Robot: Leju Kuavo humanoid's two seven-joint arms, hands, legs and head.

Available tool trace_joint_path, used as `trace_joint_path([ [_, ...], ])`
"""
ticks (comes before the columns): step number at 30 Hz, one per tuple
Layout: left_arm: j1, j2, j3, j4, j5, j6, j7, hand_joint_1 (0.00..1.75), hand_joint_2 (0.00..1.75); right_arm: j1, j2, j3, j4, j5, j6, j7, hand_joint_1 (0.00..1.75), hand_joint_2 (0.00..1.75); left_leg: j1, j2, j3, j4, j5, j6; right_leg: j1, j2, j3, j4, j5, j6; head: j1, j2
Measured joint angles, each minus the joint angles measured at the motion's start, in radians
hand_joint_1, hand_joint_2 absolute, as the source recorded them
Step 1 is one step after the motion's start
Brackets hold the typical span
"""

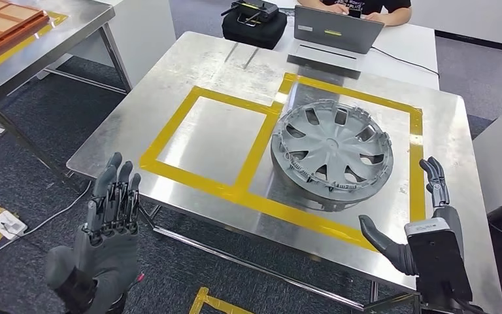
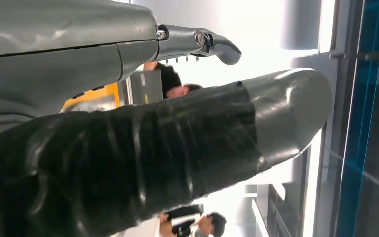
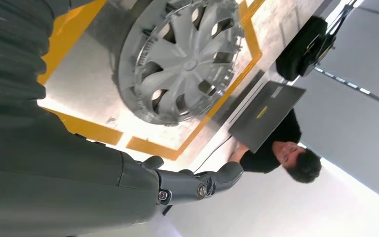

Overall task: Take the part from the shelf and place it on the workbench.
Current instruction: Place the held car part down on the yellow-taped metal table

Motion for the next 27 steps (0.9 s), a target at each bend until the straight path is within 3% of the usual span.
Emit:
trace_joint_path([
  [2,0.001,0.001,0.000,-0.001,0.000,0.001,0.000,0.00,0.00,-0.001,0.001,0.005,-0.007,0.001,0.000,0.000,0.00,1.75,-0.007,0.026,0.003,0.000,-0.003,-0.002,0.016,-0.053,0.072,-0.127,0.033,-0.023,0.003,0.000],
  [3,0.001,0.001,0.000,-0.002,0.000,0.002,0.001,0.00,0.00,-0.002,0.001,0.007,-0.011,0.002,-0.001,0.000,0.00,1.75,-0.009,0.038,0.004,0.001,-0.005,-0.004,0.023,-0.070,0.089,-0.161,0.038,-0.032,0.003,0.000],
  [4,0.002,0.002,0.000,-0.002,-0.001,0.004,0.001,0.00,0.00,-0.002,0.002,0.009,-0.013,0.003,-0.003,0.000,0.00,1.75,-0.009,0.051,0.006,0.001,-0.006,-0.007,0.028,-0.072,0.092,-0.172,0.037,-0.038,0.002,0.000],
  [6,0.003,0.002,0.000,-0.004,-0.003,0.010,0.002,0.00,0.00,0.003,0.003,0.012,-0.017,0.007,-0.008,0.000,0.00,1.75,-0.008,0.065,0.008,0.001,-0.009,-0.015,0.024,-0.047,0.098,-0.184,0.048,-0.044,0.006,0.000],
  [8,0.005,0.003,0.000,-0.007,-0.006,0.018,0.000,0.00,0.00,0.009,0.005,0.015,-0.020,0.016,-0.017,0.000,0.00,1.75,-0.004,0.016,-0.004,0.034,-0.037,-0.028,0.012,-0.026,0.112,-0.201,0.063,-0.049,0.003,0.000],
  [10,0.011,0.004,-0.001,-0.009,-0.008,0.025,-0.001,0.00,0.00,0.011,0.008,0.019,-0.021,0.026,-0.023,0.000,0.00,1.75,0.006,-0.056,-0.049,0.139,-0.095,-0.044,0.003,-0.008,0.114,-0.207,0.072,-0.051,-0.010,0.000],
  [12,0.017,0.008,-0.001,-0.009,-0.008,0.030,-0.002,0.00,0.00,0.015,0.012,0.026,-0.021,0.033,-0.027,0.000,0.00,1.75,0.016,-0.077,-0.100,0.246,-0.130,-0.056,-0.003,0.008,0.107,-0.204,0.075,-0.049,-0.022,0.000],
  [13,0.019,0.009,-0.001,-0.009,-0.009,0.032,-0.002,0.00,0.00,0.016,0.013,0.030,-0.021,0.036,-0.028,0.000,0.00,1.75,0.021,-0.079,-0.108,0.256,-0.122,-0.061,-0.006,0.016,0.104,-0.201,0.075,-0.046,-0.025,0.000],
  [14,0.021,0.011,-0.001,-0.009,-0.009,0.033,-0.002,0.00,0.00,0.018,0.014,0.033,-0.021,0.037,-0.029,0.001,0.00,1.75,0.026,-0.079,-0.097,0.229,-0.098,-0.067,-0.011,0.022,0.102,-0.197,0.075,-0.041,-0.029,0.000],
  [16,0.022,0.012,-0.001,-0.009,-0.009,0.033,-0.002,0.00,0.00,0.019,0.016,0.038,-0.021,0.039,-0.032,0.001,0.00,1.75,0.037,-0.084,-0.042,0.111,-0.039,-0.079,-0.019,0.032,0.097,-0.183,0.070,-0.026,-0.036,0.000],
  [17,0.022,0.013,-0.001,-0.009,-0.009,0.034,-0.003,0.00,0.00,0.019,0.017,0.039,-0.021,0.040,-0.033,0.001,0.00,1.75,0.040,-0.090,-0.019,0.062,-0.023,-0.079,-0.021,0.036,0.092,-0.174,0.067,-0.016,-0.042,0.000],
  [19,0.023,0.013,-0.001,-0.009,-0.009,0.035,-0.003,0.00,0.00,0.020,0.018,0.041,-0.021,0.041,-0.036,0.000,0.00,1.75,0.039,-0.100,-0.004,0.031,-0.019,-0.068,-0.020,0.042,0.081,-0.164,0.068,0.002,-0.046,0.000],
  [22,0.023,0.013,0.000,-0.009,-0.007,0.036,-0.005,0.00,0.00,0.023,0.019,0.045,-0.022,0.042,-0.038,0.000,0.00,1.75,0.037,-0.095,-0.015,0.036,-0.003,-0.037,-0.024,0.040,0.065,-0.158,0.069,0.020,-0.036,0.000],
  [24,0.023,0.013,0.000,-0.010,-0.005,0.037,-0.008,0.00,0.00,0.022,0.019,0.049,-0.022,0.041,-0.041,0.000,0.00,1.75,0.035,-0.091,-0.026,0.034,0.008,-0.020,-0.024,0.030,0.034,-0.091,0.015,0.022,-0.022,0.000],
  [26,0.024,0.013,0.000,-0.009,-0.004,0.040,-0.008,0.00,0.00,0.022,0.019,0.051,-0.021,0.033,-0.043,-0.001,0.00,1.75,0.026,-0.087,-0.042,0.034,0.018,-0.010,-0.020,0.023,-0.009,0.038,-0.063,0.018,-0.004,0.000],
  [27,0.024,0.013,0.000,-0.009,-0.003,0.041,-0.008,0.00,0.00,0.022,0.019,0.053,-0.021,0.023,-0.044,-0.004,0.00,1.75,0.020,-0.085,-0.051,0.034,0.024,-0.005,-0.016,0.023,-0.023,0.091,-0.088,0.015,0.002,0.000],
])
